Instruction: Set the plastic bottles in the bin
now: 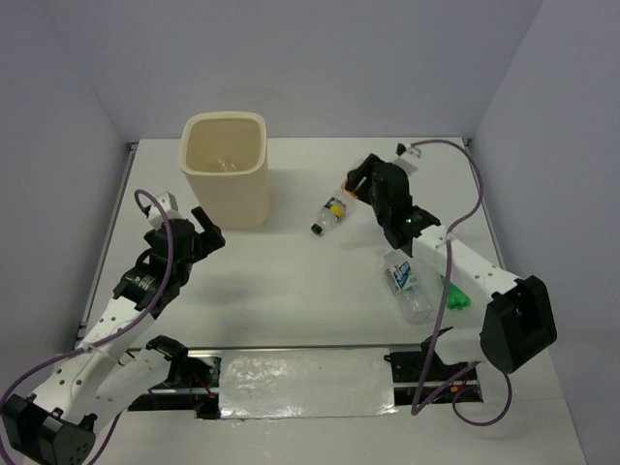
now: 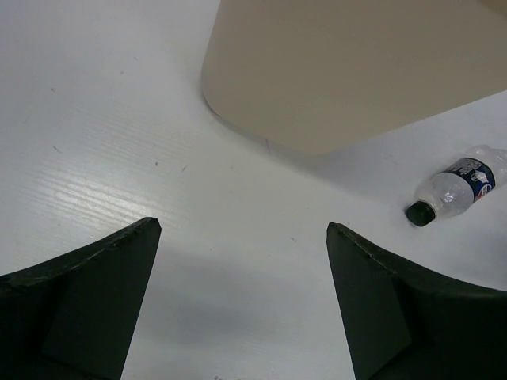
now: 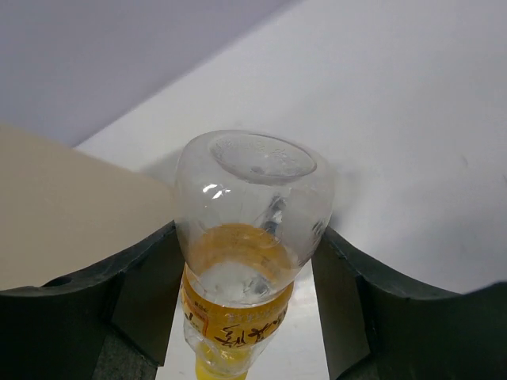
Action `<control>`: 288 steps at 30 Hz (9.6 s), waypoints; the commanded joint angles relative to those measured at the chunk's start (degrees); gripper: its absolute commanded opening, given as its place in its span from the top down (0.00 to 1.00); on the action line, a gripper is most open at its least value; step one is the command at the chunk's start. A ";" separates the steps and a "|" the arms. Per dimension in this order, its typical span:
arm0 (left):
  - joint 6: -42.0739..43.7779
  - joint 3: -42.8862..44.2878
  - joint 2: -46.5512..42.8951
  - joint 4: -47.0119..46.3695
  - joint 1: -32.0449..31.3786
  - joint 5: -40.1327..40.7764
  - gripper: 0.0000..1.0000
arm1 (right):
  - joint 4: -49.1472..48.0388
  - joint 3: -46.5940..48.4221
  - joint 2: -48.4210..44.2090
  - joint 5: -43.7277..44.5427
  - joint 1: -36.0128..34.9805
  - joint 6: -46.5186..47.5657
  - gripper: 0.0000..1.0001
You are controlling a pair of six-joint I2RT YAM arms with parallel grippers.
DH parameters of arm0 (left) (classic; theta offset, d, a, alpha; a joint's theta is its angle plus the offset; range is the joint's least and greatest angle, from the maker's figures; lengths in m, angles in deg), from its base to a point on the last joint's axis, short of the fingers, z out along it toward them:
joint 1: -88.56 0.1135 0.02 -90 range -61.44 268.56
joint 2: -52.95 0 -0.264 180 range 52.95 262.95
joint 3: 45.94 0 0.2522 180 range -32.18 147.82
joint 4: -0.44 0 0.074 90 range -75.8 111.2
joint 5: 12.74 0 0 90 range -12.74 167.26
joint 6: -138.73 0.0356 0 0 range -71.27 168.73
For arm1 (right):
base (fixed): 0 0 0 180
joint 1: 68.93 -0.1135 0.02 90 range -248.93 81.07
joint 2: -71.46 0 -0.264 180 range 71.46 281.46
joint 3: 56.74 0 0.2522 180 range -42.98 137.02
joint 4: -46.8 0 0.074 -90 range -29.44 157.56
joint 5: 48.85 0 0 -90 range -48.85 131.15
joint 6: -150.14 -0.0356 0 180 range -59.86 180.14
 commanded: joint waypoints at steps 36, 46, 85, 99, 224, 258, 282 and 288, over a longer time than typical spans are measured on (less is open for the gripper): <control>0.99 -1.35 -2.83 -0.94 1.25 -0.70 0.01 | -6.21 68.37 38.72 -5.51 -20.43 37.66 0.00; 1.96 -1.44 -3.97 -0.51 1.34 -1.49 0.01 | -2.97 59.76 29.59 -2.25 -19.56 36.43 0.00; 2.40 -1.97 -4.15 -1.83 1.52 -4.30 0.01 | 21.48 33.82 39.93 -1.90 -1.54 -4.09 0.00; 2.48 -1.97 -4.06 -1.91 1.52 -4.56 0.01 | 13.84 33.12 33.64 -4.27 -0.83 4.78 0.52; 0.46 0.23 -11.35 2.31 1.78 1.68 0.01 | -14.73 86.49 57.79 -17.38 -18.41 23.69 0.47; 0.02 -0.56 -12.58 2.92 1.78 2.29 0.01 | -5.79 77.85 48.74 -17.99 -18.76 30.62 0.02; 2.74 -1.27 -6.44 -7.97 1.69 -7.73 0.01 | 45.98 8.43 -0.75 4.59 20.43 13.67 0.00; 3.45 -2.67 -5.11 -9.29 1.69 -8.52 0.01 | 46.52 2.27 4.78 5.73 29.48 16.57 0.00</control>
